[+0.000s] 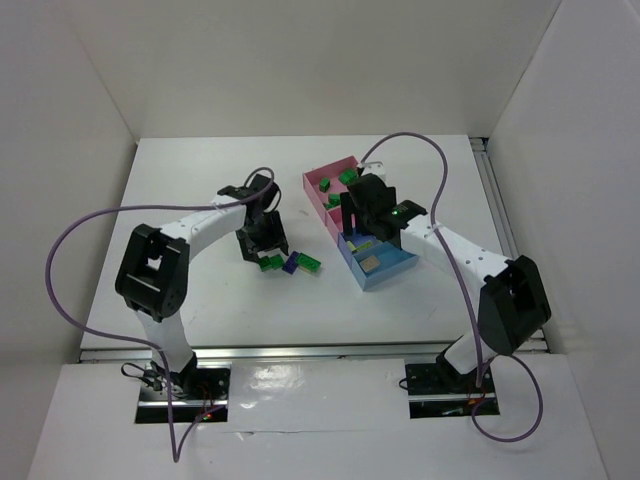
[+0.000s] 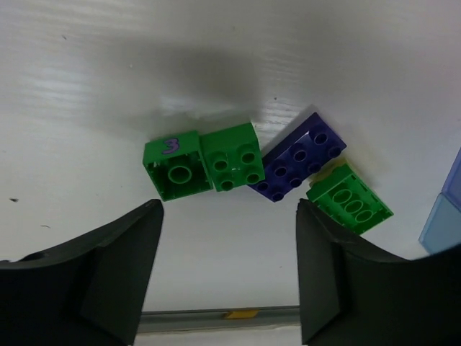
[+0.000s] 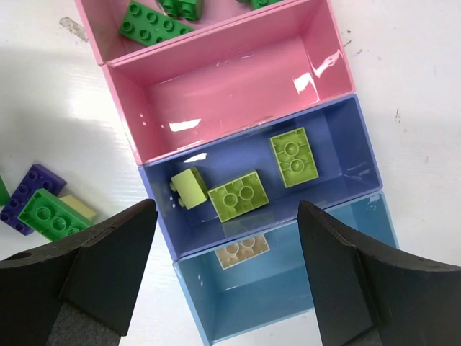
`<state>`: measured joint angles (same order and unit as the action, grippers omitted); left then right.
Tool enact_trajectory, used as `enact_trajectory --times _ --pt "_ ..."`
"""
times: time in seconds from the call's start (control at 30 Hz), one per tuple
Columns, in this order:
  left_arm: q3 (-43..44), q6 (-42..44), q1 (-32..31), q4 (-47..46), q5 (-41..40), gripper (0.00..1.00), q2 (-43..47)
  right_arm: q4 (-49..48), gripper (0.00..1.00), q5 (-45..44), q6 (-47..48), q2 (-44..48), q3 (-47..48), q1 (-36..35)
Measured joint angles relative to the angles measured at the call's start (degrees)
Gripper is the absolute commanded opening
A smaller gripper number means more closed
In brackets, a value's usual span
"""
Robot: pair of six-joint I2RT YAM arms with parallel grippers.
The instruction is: Sort the legos into containers by color
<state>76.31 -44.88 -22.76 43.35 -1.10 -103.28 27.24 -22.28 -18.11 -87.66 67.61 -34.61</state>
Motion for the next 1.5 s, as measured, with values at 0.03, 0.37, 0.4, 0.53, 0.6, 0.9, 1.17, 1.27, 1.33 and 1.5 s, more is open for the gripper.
enact_trajectory --times 0.03,0.37,0.4,0.53,0.6,0.9,1.17,1.27,1.33,1.5 --pt "-0.31 -1.51 -0.63 -0.09 -0.07 0.73 -0.5 0.0 0.86 -0.17 0.0 0.11 0.0 -0.02" --pt "-4.9 -9.46 0.59 -0.31 -2.69 0.68 -0.7 0.04 0.86 -0.87 0.0 0.15 -0.13 -0.02" --pt "-5.6 -9.57 1.27 -0.59 -2.69 0.66 -0.57 0.04 0.86 -0.85 0.0 0.15 -0.13 -0.02" --pt "-7.39 -10.6 3.69 -1.62 -1.77 0.65 0.42 0.04 0.86 -0.79 0.0 0.13 -0.13 -0.02" --pt "-7.72 -10.84 4.28 -1.9 -1.53 0.65 0.57 0.07 0.86 -0.72 0.0 0.11 -0.13 -0.15" --pt "-8.33 -8.79 4.74 -3.93 -1.03 0.87 0.7 0.09 0.86 0.26 0.0 -0.02 -0.13 -0.26" --pt "-3.21 -1.46 3.93 -6.49 3.26 0.96 -4.46 0.44 0.86 0.52 0.0 -1.6 -0.13 -0.66" --pt "-1.84 -0.04 3.1 -6.64 2.62 0.96 -5.25 0.57 0.86 0.55 0.0 -1.64 -0.13 -0.92" --pt "-1.77 0.24 2.71 -6.43 1.9 0.99 -5.2 0.57 0.86 0.55 0.0 -1.64 -0.13 -1.16" --pt "-1.73 1.38 2.64 -4.98 -0.85 1.0 -3.74 0.7 0.86 0.7 0.0 -1.79 -0.13 -1.27"
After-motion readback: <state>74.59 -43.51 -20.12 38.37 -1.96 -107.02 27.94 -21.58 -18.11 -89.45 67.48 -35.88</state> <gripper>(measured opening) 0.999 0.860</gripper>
